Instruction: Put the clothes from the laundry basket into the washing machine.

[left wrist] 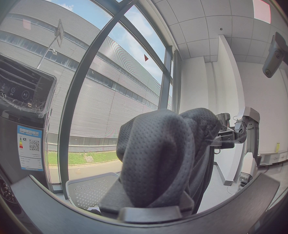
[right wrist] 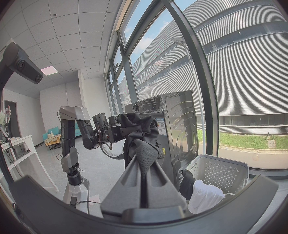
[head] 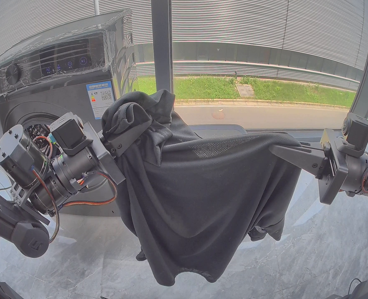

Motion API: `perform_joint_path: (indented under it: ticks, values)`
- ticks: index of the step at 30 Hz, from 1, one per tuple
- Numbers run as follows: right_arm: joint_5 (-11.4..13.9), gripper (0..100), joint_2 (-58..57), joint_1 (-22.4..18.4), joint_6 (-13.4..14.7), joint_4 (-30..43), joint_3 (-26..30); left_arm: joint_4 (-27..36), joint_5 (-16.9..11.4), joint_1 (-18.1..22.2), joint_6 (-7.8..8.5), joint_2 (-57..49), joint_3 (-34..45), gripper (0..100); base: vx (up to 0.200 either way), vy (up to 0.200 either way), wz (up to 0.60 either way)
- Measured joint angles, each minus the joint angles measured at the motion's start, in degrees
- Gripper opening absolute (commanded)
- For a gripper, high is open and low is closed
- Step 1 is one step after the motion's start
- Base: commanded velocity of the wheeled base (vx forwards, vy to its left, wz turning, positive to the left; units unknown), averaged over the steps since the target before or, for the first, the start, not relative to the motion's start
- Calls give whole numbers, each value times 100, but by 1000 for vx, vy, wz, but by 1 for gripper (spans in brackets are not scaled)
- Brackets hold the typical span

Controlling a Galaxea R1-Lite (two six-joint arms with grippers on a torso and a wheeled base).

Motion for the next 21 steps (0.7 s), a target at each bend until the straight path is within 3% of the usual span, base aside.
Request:
perform_joint_path:
  ticks: [15, 16, 21]
  values:
    - [-4, 0, -5, -38, 0, 0, -74, 2, -28, -15, 2, -99, 93, 0, 0, 0, 0]
    - [-4, 0, -5, -38, 0, -1, -74, 5, -35, -15, 2, -110, 124, 100, 0, 0, 0]
    - [-4, 0, -2, -60, 1, 0, -85, 13, -46, -116, 0, -165, 219, 100, 0, 0, 0]
